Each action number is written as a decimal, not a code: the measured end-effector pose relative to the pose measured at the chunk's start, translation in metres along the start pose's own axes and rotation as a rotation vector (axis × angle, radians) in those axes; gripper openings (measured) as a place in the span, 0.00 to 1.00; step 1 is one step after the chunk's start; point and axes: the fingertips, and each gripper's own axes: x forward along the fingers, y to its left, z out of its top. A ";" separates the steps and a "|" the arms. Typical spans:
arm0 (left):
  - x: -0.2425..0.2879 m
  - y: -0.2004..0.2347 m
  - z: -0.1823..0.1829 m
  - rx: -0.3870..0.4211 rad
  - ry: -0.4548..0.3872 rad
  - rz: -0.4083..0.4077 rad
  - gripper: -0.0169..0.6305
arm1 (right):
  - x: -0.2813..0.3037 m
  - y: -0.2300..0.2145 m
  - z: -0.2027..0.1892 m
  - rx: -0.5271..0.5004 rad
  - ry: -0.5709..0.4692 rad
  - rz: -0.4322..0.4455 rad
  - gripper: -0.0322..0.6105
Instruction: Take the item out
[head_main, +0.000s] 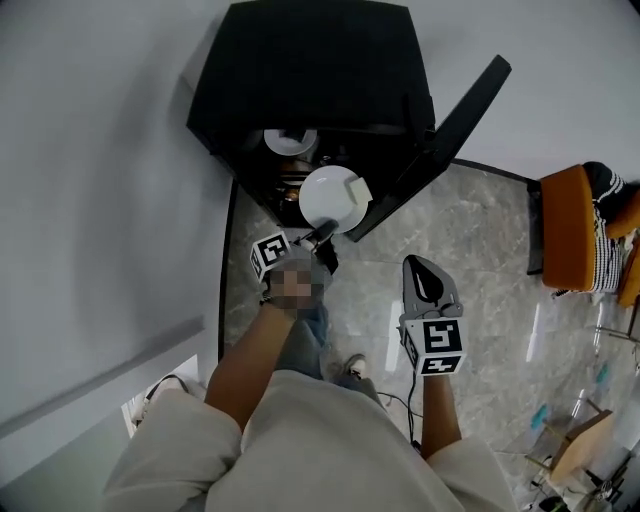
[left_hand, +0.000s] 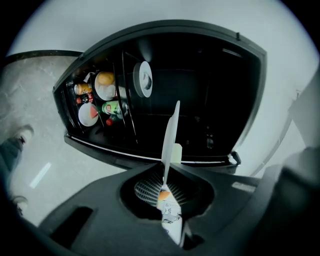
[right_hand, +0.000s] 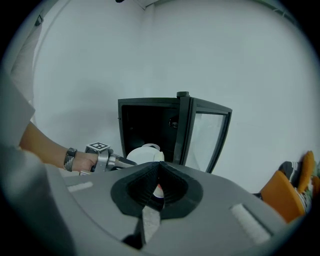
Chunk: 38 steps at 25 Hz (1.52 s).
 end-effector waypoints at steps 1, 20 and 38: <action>-0.004 -0.004 -0.006 -0.009 -0.004 -0.009 0.05 | -0.001 0.000 -0.001 -0.001 -0.003 0.000 0.06; -0.161 -0.093 -0.190 0.024 -0.072 -0.150 0.05 | -0.126 0.048 -0.031 -0.067 -0.135 0.102 0.06; -0.240 -0.104 -0.339 0.047 -0.159 -0.210 0.05 | -0.256 0.070 -0.082 -0.130 -0.163 0.190 0.06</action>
